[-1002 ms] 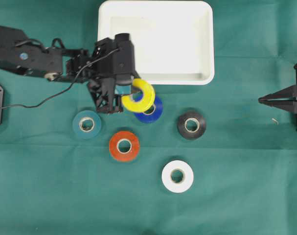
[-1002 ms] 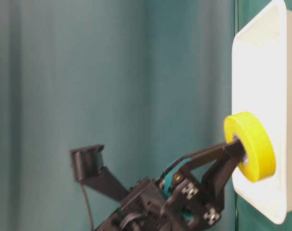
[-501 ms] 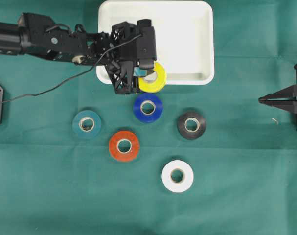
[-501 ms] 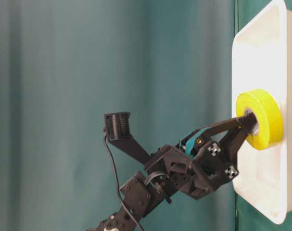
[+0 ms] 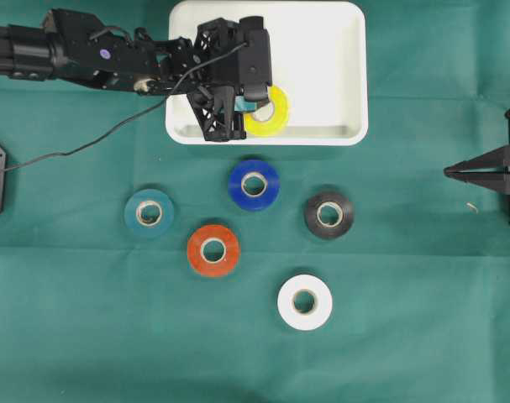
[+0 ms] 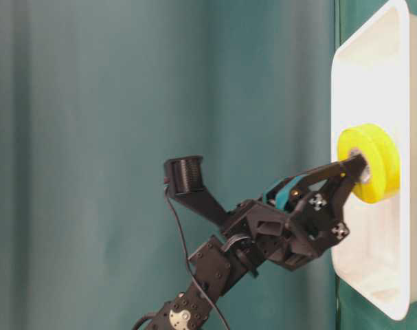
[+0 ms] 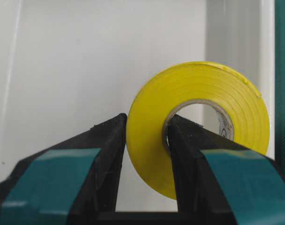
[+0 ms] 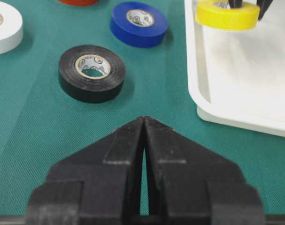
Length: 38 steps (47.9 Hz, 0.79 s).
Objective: Put the tape into the white case with the left arm.
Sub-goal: 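Lift the yellow tape and carry it into the white case, then open the left gripper to release the yellow tape in the case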
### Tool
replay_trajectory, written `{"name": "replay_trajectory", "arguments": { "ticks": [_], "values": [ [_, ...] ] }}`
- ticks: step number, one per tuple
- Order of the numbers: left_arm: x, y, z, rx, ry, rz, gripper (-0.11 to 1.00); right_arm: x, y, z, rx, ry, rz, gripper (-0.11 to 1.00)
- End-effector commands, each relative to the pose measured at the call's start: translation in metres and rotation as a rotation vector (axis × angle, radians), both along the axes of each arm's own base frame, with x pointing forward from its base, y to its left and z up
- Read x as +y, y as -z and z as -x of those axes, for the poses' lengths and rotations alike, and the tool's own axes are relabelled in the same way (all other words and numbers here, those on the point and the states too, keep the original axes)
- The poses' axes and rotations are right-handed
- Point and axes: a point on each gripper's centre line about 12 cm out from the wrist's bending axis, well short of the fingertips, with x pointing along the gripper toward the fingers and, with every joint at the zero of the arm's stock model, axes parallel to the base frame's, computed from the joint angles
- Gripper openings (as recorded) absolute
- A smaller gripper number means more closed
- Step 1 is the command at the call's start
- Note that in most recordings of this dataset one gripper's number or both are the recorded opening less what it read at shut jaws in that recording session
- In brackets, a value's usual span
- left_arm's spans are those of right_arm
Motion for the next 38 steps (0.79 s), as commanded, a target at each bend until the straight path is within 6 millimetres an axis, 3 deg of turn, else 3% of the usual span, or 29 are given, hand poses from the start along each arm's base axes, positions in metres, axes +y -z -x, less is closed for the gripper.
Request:
{"name": "replay_trajectory", "arguments": {
  "ticks": [1,9,18,21,38],
  "values": [
    [0.002,-0.016,-0.008,-0.050,0.003,-0.016,0.25,0.000,-0.005,-0.002,-0.015,0.000,0.001,-0.09],
    [0.001,-0.022,-0.007,-0.064,0.003,-0.021,0.30,0.000,-0.004,-0.002,-0.014,0.000,0.001,-0.09],
    [-0.001,-0.030,-0.002,-0.079,0.001,-0.020,0.85,0.000,-0.005,-0.002,-0.015,0.000,0.001,-0.09],
    [-0.002,-0.029,0.001,-0.076,0.001,-0.019,0.95,0.000,-0.005,-0.002,-0.015,0.000,0.001,-0.09],
    [-0.016,-0.044,0.018,-0.096,0.020,-0.021,0.94,0.000,-0.005,-0.002,-0.015,0.000,0.001,-0.09]
  ]
}}
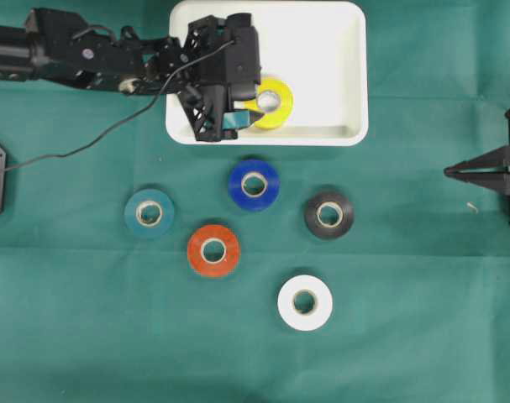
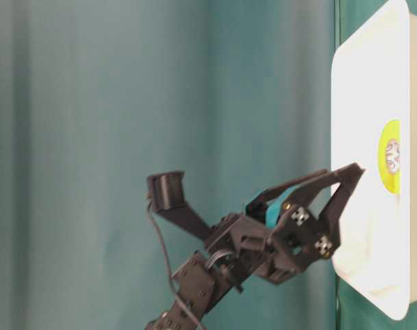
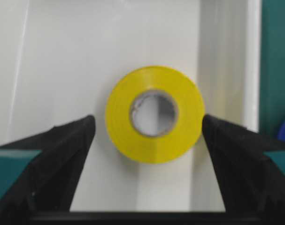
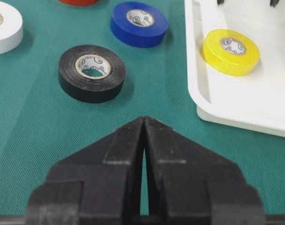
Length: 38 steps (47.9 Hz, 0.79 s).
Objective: Put the tape into the white case with the left arm.
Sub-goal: 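Open the left gripper to release the yellow tape in the case, then move the left gripper back and down onto the teal tape roll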
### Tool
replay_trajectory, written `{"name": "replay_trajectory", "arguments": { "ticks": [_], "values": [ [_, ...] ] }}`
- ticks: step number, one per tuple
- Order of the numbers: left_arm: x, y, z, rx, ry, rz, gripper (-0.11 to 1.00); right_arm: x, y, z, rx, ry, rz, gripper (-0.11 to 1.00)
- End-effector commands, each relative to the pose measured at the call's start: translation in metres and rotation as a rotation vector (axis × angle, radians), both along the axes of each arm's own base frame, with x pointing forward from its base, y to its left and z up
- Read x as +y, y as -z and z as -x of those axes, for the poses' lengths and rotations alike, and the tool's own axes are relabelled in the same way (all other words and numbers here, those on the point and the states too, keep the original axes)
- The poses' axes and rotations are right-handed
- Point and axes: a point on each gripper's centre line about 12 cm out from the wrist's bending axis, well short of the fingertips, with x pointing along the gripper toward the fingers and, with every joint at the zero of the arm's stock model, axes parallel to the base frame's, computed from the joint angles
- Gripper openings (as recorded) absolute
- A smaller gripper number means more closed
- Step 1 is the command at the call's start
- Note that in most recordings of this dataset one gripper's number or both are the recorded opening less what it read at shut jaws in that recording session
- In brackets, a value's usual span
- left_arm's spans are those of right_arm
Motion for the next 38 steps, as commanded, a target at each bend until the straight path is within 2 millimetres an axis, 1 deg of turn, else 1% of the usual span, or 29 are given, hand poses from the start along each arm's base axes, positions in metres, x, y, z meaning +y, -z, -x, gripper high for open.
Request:
{"name": "replay_trajectory", "arguments": {
  "ticks": [1,10,22,31,38],
  "values": [
    [-0.009,-0.027,0.003,-0.067,0.018,-0.017,0.94,0.000,-0.004,-0.002,-0.014,0.000,0.003,-0.09],
    [-0.036,-0.052,0.016,-0.122,0.073,-0.023,0.93,0.000,-0.005,-0.002,-0.015,0.000,0.003,-0.09],
    [-0.075,-0.073,0.029,-0.176,0.163,-0.020,0.93,0.000,-0.004,-0.002,-0.012,0.000,0.003,-0.09],
    [-0.103,-0.075,0.034,-0.196,0.226,0.001,0.92,0.000,-0.005,-0.002,-0.015,0.000,0.003,-0.09],
    [-0.126,-0.072,0.038,-0.220,0.236,0.078,0.92,0.000,-0.005,-0.002,-0.015,0.000,0.003,-0.09]
  ]
}}
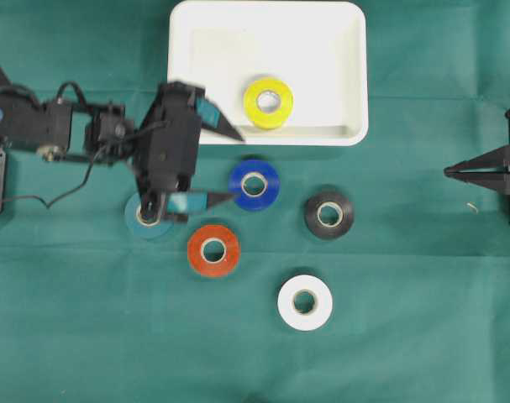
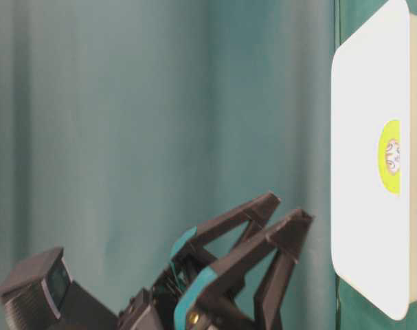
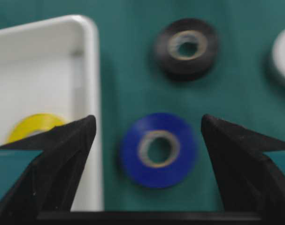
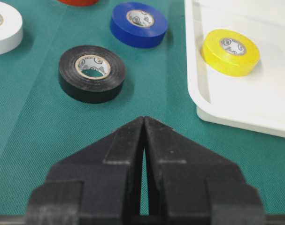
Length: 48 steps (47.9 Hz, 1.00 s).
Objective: Put the tape into the white case with the left arm.
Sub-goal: 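Move the left gripper back and down onto the teal tape roll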
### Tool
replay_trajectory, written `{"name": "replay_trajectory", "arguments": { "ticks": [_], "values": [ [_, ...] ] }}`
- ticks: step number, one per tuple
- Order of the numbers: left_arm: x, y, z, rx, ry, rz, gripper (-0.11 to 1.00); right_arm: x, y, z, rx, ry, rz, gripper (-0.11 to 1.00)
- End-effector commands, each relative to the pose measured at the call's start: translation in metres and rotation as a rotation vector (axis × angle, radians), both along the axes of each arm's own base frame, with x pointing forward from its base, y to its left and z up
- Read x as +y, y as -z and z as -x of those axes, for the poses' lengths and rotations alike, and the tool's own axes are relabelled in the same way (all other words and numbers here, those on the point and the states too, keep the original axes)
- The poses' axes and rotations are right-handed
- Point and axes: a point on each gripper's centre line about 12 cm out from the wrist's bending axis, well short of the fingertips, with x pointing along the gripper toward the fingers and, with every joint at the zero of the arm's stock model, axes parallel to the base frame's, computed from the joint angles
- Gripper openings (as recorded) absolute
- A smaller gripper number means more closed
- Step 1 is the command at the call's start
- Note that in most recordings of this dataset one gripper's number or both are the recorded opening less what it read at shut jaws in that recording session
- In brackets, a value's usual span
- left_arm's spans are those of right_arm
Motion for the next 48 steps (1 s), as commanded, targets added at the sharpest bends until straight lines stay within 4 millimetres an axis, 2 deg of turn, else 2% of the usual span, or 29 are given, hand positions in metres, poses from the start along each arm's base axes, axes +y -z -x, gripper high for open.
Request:
{"name": "replay_trajectory", "arguments": {
  "ticks": [1,17,29,48],
  "values": [
    [-0.013,-0.013,0.003,-0.052,0.015,0.039,0.92,0.000,-0.004,-0.002,-0.012,0.000,0.003,-0.09],
    [-0.045,-0.017,0.028,-0.083,0.088,0.087,0.92,0.000,-0.004,-0.002,-0.014,0.000,0.003,-0.09],
    [-0.052,-0.013,0.039,-0.107,0.100,0.113,0.92,0.000,-0.004,-0.002,-0.012,0.000,0.003,-0.09],
    [-0.053,-0.009,0.039,-0.092,0.095,0.129,0.92,0.000,-0.004,-0.002,-0.012,0.000,0.003,-0.09]
  ]
}}
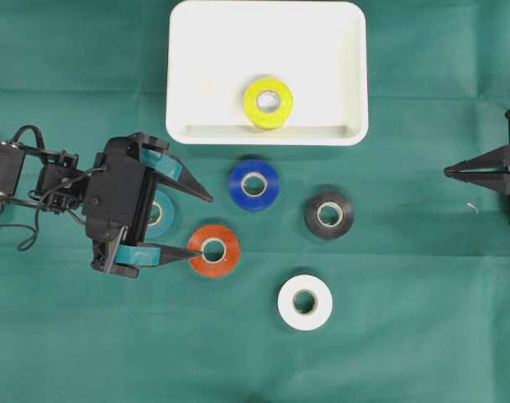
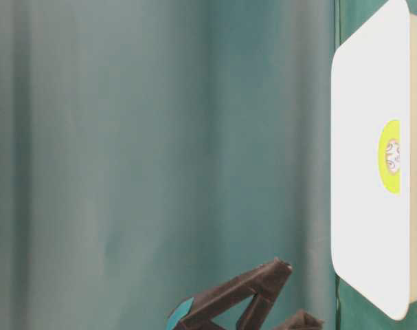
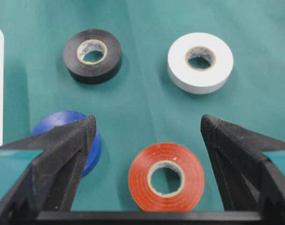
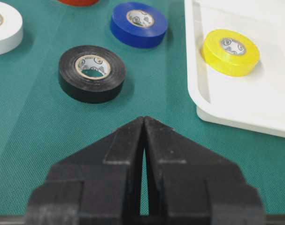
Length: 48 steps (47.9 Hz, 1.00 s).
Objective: Put the tape into the white case with the left arm.
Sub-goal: 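Move the left gripper back and down onto the teal tape roll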
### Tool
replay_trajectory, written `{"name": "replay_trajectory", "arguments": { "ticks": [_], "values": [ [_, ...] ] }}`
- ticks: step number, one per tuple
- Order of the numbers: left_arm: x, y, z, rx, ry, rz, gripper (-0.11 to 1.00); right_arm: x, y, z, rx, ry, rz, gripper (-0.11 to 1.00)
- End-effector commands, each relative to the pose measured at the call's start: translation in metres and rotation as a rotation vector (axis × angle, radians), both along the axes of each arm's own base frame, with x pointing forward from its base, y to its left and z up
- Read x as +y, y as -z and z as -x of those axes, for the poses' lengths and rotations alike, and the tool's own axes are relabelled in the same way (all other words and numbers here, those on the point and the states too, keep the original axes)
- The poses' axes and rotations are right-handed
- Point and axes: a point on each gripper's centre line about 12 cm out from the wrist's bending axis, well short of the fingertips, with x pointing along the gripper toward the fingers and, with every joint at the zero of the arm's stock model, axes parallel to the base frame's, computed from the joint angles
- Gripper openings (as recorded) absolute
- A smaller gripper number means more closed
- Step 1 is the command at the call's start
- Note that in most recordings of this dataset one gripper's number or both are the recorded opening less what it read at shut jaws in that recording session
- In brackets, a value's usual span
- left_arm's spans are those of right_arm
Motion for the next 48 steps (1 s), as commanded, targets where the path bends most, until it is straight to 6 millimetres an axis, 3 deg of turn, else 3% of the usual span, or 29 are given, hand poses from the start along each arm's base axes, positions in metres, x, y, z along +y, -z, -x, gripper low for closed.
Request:
{"name": "replay_trajectory", "arguments": {
  "ticks": [1,14,28,39,48],
  "values": [
    [-0.002,-0.007,-0.002,-0.026,0.004,0.009,0.92,0.000,-0.005,-0.002,-0.017,0.000,0.003,-0.09],
    [-0.006,0.002,0.007,0.017,0.020,0.001,0.92,0.000,-0.004,-0.002,-0.014,0.000,0.003,-0.09],
    [-0.020,0.020,0.024,0.177,0.074,-0.029,0.92,0.000,-0.004,-0.002,-0.014,0.000,0.003,-0.09],
    [-0.015,0.030,0.034,0.300,0.047,-0.022,0.92,0.000,-0.004,-0.002,-0.014,0.000,0.003,-0.09],
    [0.001,0.044,0.038,0.349,-0.008,-0.018,0.92,0.000,-0.005,-0.002,-0.017,0.000,0.003,-0.09]
  ]
}}
